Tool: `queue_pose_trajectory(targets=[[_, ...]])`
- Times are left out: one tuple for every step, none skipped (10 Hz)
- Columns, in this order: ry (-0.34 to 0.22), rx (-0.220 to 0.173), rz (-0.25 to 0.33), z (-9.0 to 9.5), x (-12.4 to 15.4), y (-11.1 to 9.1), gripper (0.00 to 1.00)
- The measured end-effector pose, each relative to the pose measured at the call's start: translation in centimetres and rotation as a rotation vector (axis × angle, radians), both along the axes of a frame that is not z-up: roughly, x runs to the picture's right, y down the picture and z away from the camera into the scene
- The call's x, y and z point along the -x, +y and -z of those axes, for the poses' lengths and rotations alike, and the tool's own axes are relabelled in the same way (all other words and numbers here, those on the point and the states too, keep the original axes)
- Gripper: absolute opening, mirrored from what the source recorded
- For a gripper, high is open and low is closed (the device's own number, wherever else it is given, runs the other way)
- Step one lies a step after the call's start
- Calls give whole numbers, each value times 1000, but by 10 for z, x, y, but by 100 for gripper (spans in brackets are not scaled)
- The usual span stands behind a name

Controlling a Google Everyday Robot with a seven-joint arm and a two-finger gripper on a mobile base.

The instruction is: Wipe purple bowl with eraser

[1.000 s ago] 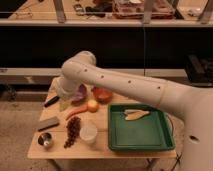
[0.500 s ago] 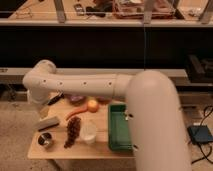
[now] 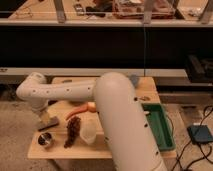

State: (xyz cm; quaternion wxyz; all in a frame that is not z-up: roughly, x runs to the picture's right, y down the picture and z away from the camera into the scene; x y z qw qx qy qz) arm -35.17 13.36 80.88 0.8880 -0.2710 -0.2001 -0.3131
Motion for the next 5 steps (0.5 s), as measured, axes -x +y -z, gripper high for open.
queue_pose_trajectory(targets=[[30, 5, -5, -9, -3, -2, 65], [50, 9, -7, -12, -6, -3, 65], [67, 16, -6, -16, -7, 0, 65], [75, 26, -3, -20, -8, 7, 65], [80, 37, -1, -22, -9, 14, 65]])
